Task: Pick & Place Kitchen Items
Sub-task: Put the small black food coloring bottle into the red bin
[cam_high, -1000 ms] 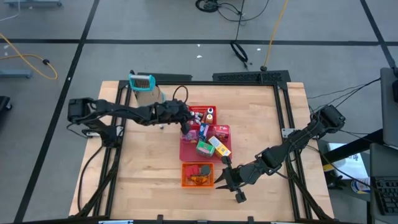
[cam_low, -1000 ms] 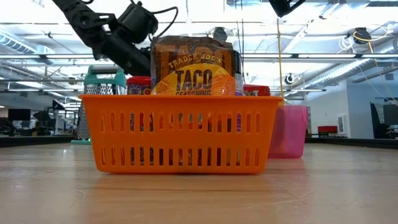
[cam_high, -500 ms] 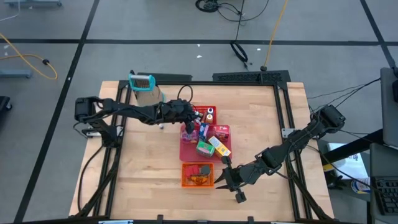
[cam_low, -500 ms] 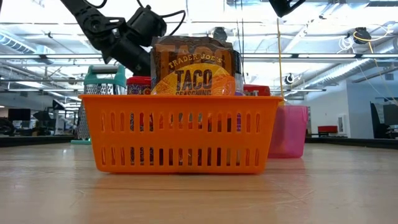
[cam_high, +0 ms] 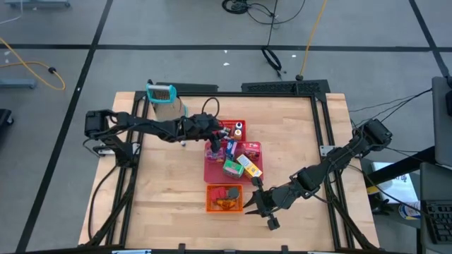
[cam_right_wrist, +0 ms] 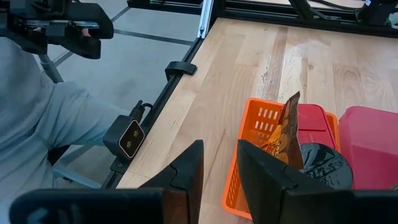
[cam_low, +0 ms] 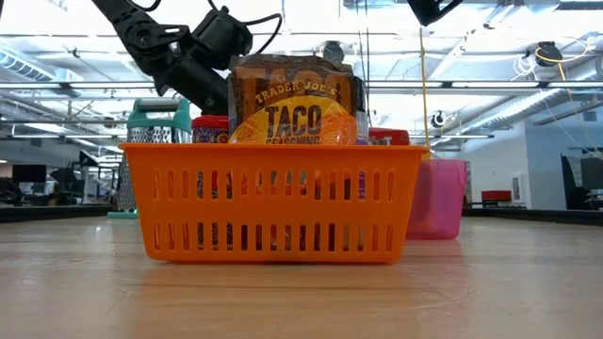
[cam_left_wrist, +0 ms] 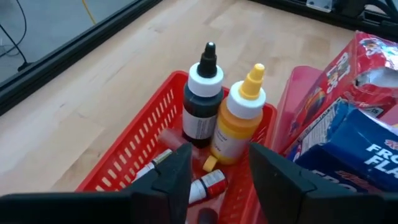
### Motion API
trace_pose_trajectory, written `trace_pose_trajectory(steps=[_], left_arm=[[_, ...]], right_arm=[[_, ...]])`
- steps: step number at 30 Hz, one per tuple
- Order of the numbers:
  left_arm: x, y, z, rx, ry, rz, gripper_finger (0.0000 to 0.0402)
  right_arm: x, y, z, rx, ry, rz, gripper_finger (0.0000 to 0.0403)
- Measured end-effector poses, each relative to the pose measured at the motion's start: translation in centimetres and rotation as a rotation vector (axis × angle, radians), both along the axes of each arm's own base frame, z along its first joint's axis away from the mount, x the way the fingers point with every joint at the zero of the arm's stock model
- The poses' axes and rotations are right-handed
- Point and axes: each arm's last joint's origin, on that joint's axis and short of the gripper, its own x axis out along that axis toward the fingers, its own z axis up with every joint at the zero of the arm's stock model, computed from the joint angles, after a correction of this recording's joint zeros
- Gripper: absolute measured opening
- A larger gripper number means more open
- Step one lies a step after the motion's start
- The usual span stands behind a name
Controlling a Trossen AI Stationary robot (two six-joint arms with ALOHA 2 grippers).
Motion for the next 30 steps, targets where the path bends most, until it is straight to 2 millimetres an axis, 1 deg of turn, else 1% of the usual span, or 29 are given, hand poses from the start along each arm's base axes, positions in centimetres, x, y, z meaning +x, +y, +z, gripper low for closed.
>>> trace_pose_trajectory(steps=[5, 8, 13, 16, 18, 20, 26, 30], left_arm=[[-0.3, -0.1, 0.0, 0.040, 0.045, -0.029, 0.0169], [-1.0, -0.2, 0.7, 0.053, 0.082, -0.038, 0.0170], [-3.2, -0.5, 2.0, 0.059, 0.194, 0.031, 0.0170], [-4.9, -0.6, 2.8, 0.062, 0.269, 0.095, 0.0170], [-5.8, -0.8, 3.0, 0.063, 0.286, 0.135, 0.0170], [-6.9, -1.0, 2.8, 0.049, 0.313, 0.160, 0.0170], [-9.7, -1.8, 1.6, -0.028, 0.270, 0.244, 0.0170], [-11.1, -2.4, 0.6, -0.048, 0.239, 0.282, 0.0170]], right_arm=[[0.0, 0.0, 0.0, 0.000, 0.000, 0.000, 0.0089], [0.0, 0.0, 0.0, 0.000, 0.000, 0.000, 0.0089], [0.0, 0.0, 0.0, 0.000, 0.000, 0.000, 0.0089], [0.0, 0.0, 0.0, 0.000, 0.000, 0.000, 0.0089], [0.0, 0.0, 0.0, 0.000, 0.000, 0.000, 0.0089], [0.0, 0.0, 0.0, 0.000, 0.000, 0.000, 0.0089], [0.0, 0.0, 0.0, 0.001, -0.001, 0.000, 0.0089], [0.0, 0.0, 0.0, 0.001, -0.001, 0.000, 0.0089]])
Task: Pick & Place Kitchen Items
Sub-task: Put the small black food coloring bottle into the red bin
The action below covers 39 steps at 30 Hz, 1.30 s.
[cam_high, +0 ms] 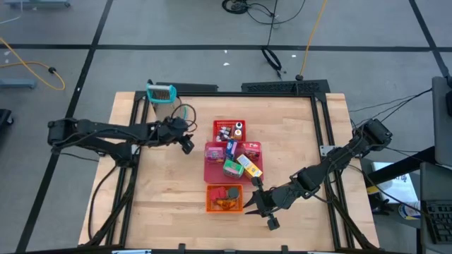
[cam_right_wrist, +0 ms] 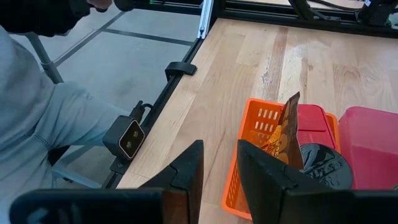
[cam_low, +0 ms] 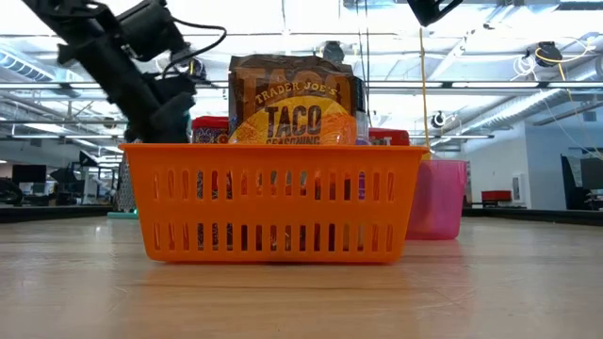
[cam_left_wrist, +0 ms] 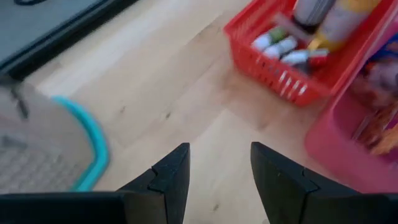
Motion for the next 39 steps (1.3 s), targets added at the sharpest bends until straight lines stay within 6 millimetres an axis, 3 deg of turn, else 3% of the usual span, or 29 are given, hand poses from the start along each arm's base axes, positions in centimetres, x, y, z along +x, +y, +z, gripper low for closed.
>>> trace_pose_trajectory(steps=[14, 27, 39], left_arm=[[-2.6, -0.8, -3.7, -0.042, 0.045, 0.119, 0.0170], [-2.2, -1.0, -3.6, -0.095, -0.028, 0.105, 0.0170], [-1.8, -1.9, -5.0, -0.084, 0.035, 0.129, 0.0170]], right_arm=[[0.0, 0.0, 0.0, 0.000, 0.000, 0.000, 0.0089], [0.0, 0.0, 0.0, 0.000, 0.000, 0.000, 0.0089], [0.0, 0.0, 0.0, 0.000, 0.000, 0.000, 0.0089]])
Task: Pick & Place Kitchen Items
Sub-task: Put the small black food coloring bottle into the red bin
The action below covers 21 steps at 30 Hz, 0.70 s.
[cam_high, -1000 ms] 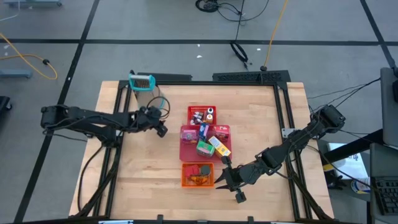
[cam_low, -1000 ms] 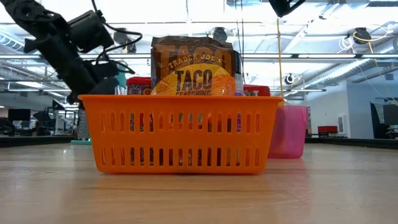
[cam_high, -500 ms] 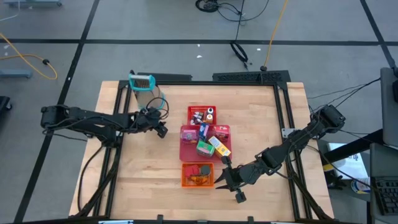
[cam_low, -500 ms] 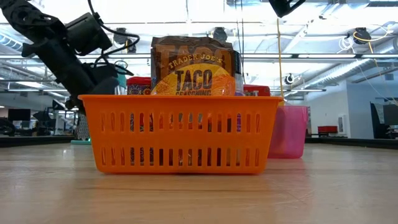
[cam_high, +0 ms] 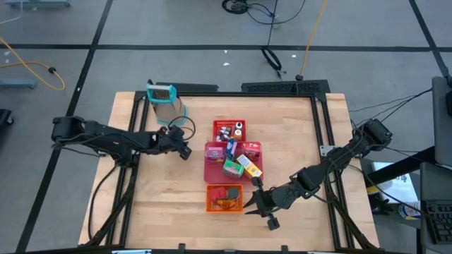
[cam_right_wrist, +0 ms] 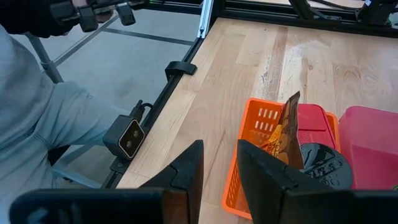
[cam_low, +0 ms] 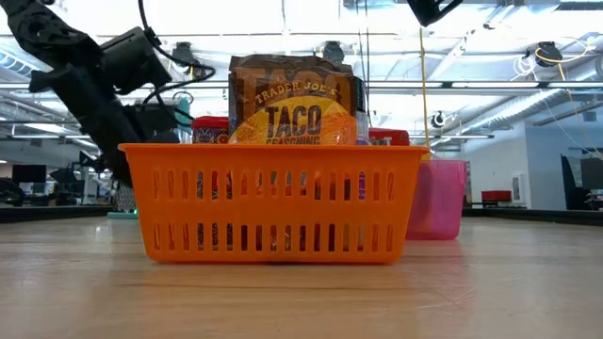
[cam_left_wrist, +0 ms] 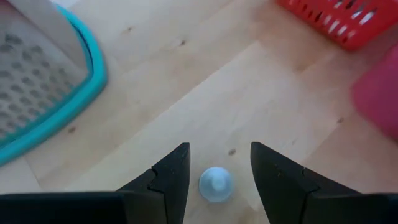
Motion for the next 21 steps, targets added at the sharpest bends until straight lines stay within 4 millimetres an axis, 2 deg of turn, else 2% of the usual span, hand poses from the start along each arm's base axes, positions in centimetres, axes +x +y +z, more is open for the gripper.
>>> trace_pose_trajectory(steps=[8, 11, 16, 21], left_arm=[[0.4, -0.1, -1.5, -0.040, 0.064, -0.004, 0.0160], [0.7, 0.0, -1.8, -0.037, 0.066, -0.014, 0.0128], [1.2, 0.0, -1.9, -0.014, 0.045, -0.056, 0.0052], [1.3, 0.0, -1.8, -0.011, 0.036, -0.057, 0.0050]], right_arm=[[0.0, 0.0, 0.0, 0.000, 0.000, 0.000, 0.0089], [0.0, 0.0, 0.0, 0.000, 0.000, 0.000, 0.0089], [0.0, 0.0, 0.0, 0.000, 0.000, 0.000, 0.0089], [0.0, 0.0, 0.0, 0.000, 0.000, 0.000, 0.0089]])
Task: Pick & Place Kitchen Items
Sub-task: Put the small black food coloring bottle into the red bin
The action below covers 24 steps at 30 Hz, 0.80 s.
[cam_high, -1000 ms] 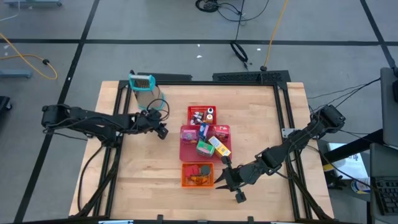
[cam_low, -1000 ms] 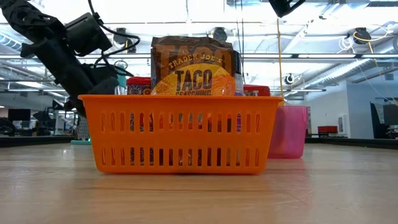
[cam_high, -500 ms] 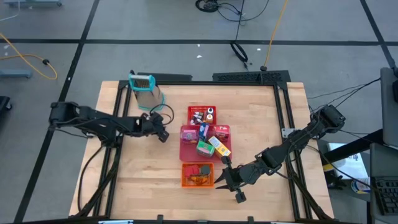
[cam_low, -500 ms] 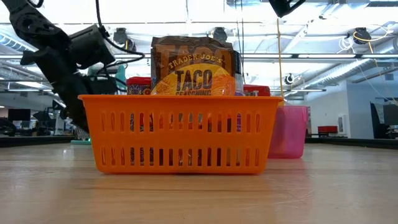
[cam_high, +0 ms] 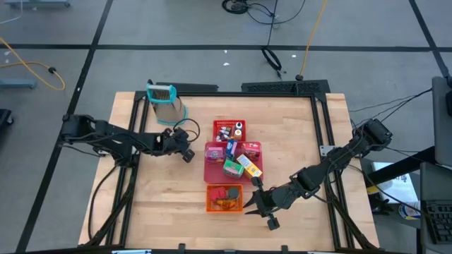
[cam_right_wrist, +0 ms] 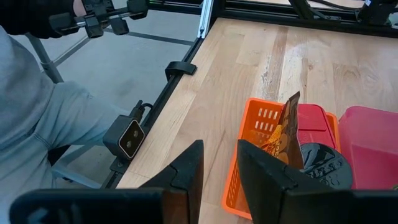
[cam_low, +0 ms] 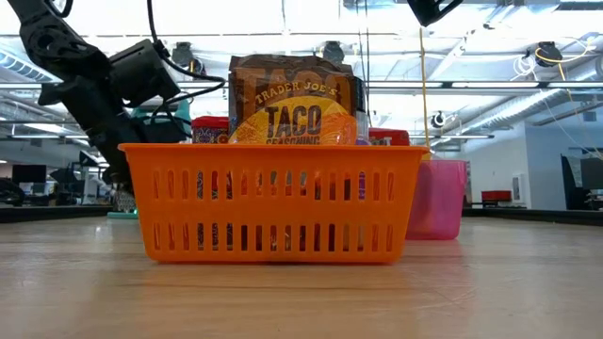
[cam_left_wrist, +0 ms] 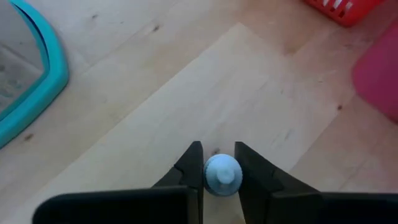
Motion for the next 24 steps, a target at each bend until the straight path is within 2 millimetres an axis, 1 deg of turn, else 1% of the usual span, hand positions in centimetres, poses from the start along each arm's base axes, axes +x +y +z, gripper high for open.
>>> trace_pose_trajectory(steps=[7, 12, 15, 19, 22, 24], left_arm=[[0.2, 0.0, 0.2, -0.028, -0.006, 0.002, 0.0051], [1.3, 0.1, 1.8, -0.011, -0.023, -0.025, 0.0051], [2.6, 0.3, 3.7, 0.032, -0.038, -0.061, 0.0051], [4.2, 1.0, 6.8, 0.115, -0.019, -0.070, 0.0055], [5.3, 1.7, 9.3, 0.160, -0.065, -0.078, 0.0055], [5.9, 2.1, 10.5, 0.178, -0.102, -0.093, 0.0053]], right_arm=[[0.0, 0.0, 0.0, 0.000, 0.000, 0.000, 0.0089], [0.0, 0.0, 0.0, 0.000, 0.000, 0.000, 0.0089], [0.0, 0.0, 0.0, 0.000, 0.000, 0.000, 0.0089], [0.0, 0.0, 0.0, 0.000, 0.000, 0.000, 0.0089], [0.0, 0.0, 0.0, 0.000, 0.000, 0.000, 0.0089], [0.0, 0.0, 0.0, 0.000, 0.000, 0.000, 0.0089]])
